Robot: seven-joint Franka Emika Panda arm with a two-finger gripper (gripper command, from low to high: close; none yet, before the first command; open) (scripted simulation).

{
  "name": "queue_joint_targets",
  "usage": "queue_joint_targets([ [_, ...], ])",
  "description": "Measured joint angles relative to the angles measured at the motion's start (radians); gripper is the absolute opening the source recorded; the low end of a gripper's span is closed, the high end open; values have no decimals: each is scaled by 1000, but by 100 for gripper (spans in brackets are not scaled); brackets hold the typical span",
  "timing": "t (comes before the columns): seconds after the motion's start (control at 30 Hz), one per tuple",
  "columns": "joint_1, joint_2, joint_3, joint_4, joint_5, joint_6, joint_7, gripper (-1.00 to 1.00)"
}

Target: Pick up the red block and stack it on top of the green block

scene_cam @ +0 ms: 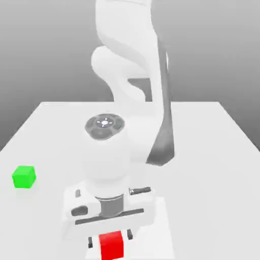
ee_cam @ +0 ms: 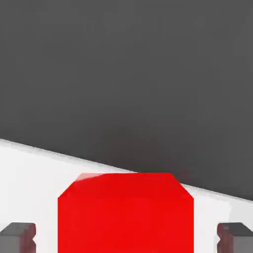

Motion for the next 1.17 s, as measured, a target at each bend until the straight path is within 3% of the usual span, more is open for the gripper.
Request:
queue_joint_targets([
  [0.13,-3,7,3,1,1,5,-1,-100],
  [0.27,15,-113,-23,-19,-39,-95,29,-100],
  [0.37,-19,-190,-94,-54,-60,-134,90,-100],
  [0.57,-197,-306,-285,-150,-115,-150,282,-100],
  [0.8,-482,-438,-414,-264,-200,-161,524,-100],
  [0.93,-478,-378,-436,-279,-112,-92,494,-100],
  [1.07,-523,-252,-354,-273,65,8,369,-100],
  [1.1,-538,-228,-332,-272,100,28,344,100],
  [1.17,-538,-228,-332,-272,100,28,344,100],
])
